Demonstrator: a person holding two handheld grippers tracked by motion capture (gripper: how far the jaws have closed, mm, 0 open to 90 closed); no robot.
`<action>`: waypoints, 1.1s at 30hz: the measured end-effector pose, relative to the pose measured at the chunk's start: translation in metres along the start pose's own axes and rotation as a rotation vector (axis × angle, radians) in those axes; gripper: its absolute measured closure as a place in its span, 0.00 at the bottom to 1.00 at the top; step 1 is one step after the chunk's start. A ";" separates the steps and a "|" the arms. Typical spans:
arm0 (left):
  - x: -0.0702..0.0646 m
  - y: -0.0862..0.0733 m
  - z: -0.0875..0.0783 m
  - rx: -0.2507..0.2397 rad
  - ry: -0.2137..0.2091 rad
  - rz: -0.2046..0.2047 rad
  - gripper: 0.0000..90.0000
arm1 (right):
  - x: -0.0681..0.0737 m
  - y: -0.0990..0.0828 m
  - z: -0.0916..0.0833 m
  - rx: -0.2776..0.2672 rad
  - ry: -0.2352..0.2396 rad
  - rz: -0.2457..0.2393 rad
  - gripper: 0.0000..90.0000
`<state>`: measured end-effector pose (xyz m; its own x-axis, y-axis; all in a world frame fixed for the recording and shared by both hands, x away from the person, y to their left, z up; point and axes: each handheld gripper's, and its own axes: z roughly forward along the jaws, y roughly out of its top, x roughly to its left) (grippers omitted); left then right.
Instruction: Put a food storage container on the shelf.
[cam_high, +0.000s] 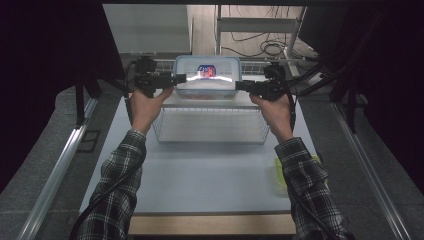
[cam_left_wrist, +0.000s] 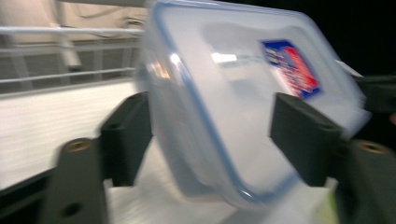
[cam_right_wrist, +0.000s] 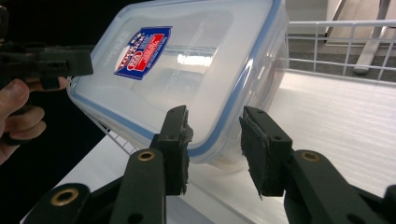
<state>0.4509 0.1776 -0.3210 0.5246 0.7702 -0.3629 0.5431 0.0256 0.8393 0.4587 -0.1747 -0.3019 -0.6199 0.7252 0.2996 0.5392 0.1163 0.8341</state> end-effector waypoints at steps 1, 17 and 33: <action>0.000 0.000 -0.001 -0.001 0.004 0.004 0.38 | 0.000 0.000 0.001 -0.004 -0.003 0.001 0.68; 0.002 -0.005 -0.002 0.000 -0.050 0.010 0.43 | -0.002 0.003 -0.001 -0.042 -0.045 0.000 0.66; -0.022 -0.024 -0.027 0.021 -0.031 0.188 0.25 | 0.006 -0.020 -0.026 -0.083 0.016 -0.089 0.39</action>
<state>0.4088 0.1771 -0.3226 0.6377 0.7401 -0.2134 0.4470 -0.1299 0.8851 0.4293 -0.1905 -0.3050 -0.6724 0.7037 0.2295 0.4328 0.1223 0.8932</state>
